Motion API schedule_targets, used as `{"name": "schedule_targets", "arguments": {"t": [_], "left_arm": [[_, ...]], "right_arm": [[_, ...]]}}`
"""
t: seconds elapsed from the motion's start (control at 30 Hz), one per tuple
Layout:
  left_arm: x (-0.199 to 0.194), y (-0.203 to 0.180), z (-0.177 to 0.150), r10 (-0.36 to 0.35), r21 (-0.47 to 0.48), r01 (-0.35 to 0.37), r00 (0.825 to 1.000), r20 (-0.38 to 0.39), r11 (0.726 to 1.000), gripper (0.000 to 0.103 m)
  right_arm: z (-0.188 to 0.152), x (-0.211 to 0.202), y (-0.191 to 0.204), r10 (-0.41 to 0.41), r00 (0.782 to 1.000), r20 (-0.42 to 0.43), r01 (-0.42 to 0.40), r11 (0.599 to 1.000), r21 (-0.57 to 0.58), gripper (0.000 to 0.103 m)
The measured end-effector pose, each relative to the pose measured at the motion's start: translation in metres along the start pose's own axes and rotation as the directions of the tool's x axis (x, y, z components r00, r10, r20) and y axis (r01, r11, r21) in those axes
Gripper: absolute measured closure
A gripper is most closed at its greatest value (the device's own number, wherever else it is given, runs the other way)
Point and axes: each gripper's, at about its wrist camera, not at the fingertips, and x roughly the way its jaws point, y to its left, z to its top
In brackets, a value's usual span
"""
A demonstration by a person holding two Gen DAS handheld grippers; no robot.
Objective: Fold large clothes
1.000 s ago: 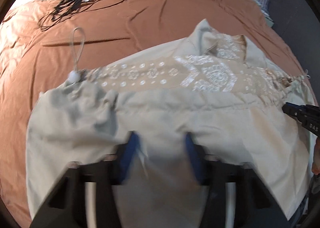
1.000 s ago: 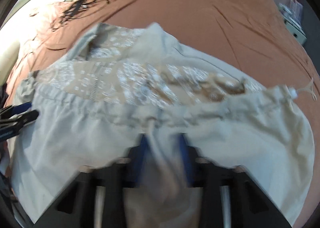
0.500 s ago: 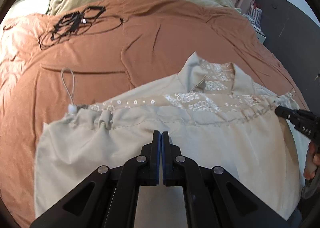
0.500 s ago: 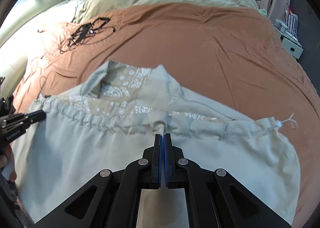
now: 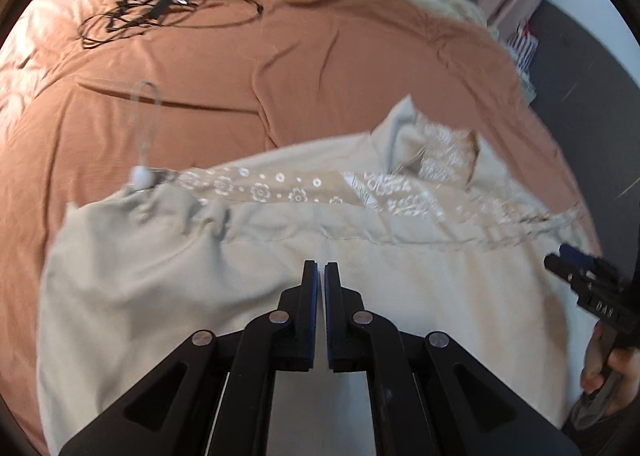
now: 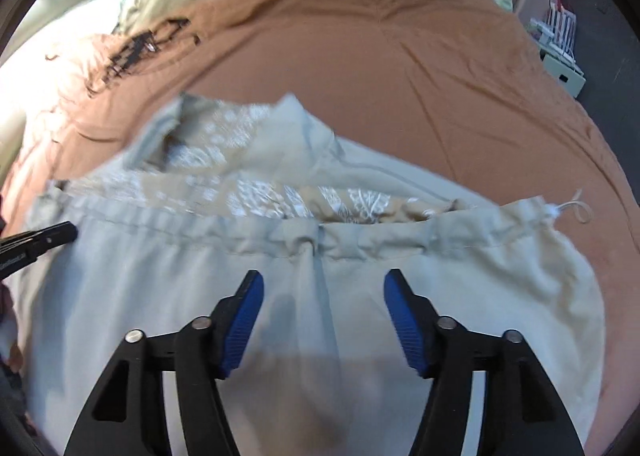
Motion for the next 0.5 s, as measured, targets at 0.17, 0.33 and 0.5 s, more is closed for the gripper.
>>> {"name": "schedule_targets", "arguments": {"t": [0.17,0.33,0.5], "left_arm": [[-0.043,0.015,-0.017,-0.033,-0.049,0.036,0.998,0.052,0.998,0.029],[-0.092,0.030,-0.045,-0.046,-0.089,0.059,0.988,0.146,0.994,0.015],[-0.133,0.044,-0.073,0.025,-0.094,-0.004,0.975,0.222,0.996,0.015]], "right_arm": [[-0.015,-0.046,0.006,0.078,0.995,0.055,-0.079,0.997,0.010,0.037],[-0.034,-0.073,0.019,0.115,0.990,0.077,-0.115,0.993,0.007,0.037],[-0.057,-0.095,0.036,0.124,0.987,0.100,-0.124,0.992,-0.003,0.037]]}}
